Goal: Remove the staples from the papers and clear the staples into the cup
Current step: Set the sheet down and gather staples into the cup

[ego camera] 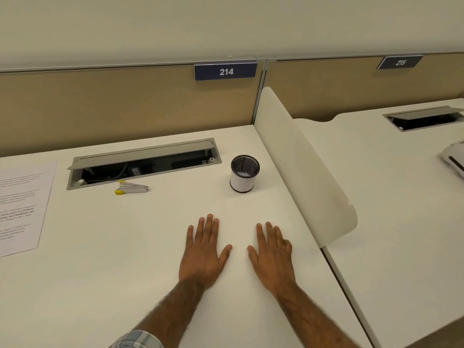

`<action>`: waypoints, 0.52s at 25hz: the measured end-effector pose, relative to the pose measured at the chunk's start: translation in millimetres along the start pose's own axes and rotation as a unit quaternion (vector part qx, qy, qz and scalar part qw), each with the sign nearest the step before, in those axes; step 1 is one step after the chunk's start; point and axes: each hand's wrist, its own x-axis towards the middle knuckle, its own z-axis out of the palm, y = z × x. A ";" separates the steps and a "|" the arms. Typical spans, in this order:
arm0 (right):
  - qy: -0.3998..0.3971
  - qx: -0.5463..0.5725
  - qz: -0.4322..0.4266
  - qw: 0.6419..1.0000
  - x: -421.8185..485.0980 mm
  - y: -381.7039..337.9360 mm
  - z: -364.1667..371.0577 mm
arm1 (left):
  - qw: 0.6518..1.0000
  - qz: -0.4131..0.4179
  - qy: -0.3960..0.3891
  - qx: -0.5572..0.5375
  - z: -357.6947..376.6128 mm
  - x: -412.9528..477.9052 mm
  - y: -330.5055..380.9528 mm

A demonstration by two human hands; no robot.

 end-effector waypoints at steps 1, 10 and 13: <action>-0.002 -0.004 0.003 1.000 1.0 -2.0 0.5 | 1.000 0.001 -0.001 -0.001 -0.4 0.0 0.5; -0.016 -0.031 0.016 0.999 6.6 -13.0 -1.9 | 1.000 0.001 0.005 -0.001 2.6 -0.3 -0.5; -0.003 -0.030 0.006 1.000 11.8 -14.3 -3.6 | 1.000 0.000 0.008 0.003 2.5 0.7 -0.6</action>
